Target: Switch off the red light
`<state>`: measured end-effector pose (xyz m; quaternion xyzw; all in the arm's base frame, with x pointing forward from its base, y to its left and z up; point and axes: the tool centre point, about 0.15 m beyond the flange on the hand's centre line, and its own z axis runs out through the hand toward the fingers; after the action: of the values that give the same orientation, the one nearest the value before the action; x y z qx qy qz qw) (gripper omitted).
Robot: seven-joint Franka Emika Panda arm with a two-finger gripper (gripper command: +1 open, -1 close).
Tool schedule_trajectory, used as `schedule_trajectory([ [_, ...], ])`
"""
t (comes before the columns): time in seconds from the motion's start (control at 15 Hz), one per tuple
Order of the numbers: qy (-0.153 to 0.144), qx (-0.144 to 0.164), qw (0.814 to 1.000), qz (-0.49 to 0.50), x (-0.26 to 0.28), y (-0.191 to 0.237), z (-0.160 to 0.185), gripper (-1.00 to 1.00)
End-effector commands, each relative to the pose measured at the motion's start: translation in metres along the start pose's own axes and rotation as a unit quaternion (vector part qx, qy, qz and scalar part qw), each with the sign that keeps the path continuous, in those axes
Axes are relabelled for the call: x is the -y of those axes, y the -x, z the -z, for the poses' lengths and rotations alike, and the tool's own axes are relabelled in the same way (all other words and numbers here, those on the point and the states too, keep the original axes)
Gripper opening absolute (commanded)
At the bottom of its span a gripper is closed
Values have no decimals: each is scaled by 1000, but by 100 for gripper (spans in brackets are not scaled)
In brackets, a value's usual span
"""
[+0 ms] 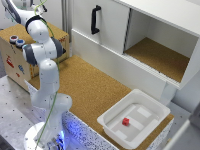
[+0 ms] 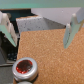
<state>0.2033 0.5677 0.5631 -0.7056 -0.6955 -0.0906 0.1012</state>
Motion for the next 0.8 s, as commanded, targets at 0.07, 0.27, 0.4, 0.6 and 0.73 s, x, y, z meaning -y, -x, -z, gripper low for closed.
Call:
schedule_trajectory([
  [0.07,-57,35,994,82,18,-30,-7,100],
  [0.27,-35,85,994,54,31,-26,-14,100],
  [0.4,11,134,991,3,37,-18,-23,100],
  [0.6,40,178,983,-19,51,-24,-30,100],
  [0.73,60,194,979,-15,67,-36,-34,100],
])
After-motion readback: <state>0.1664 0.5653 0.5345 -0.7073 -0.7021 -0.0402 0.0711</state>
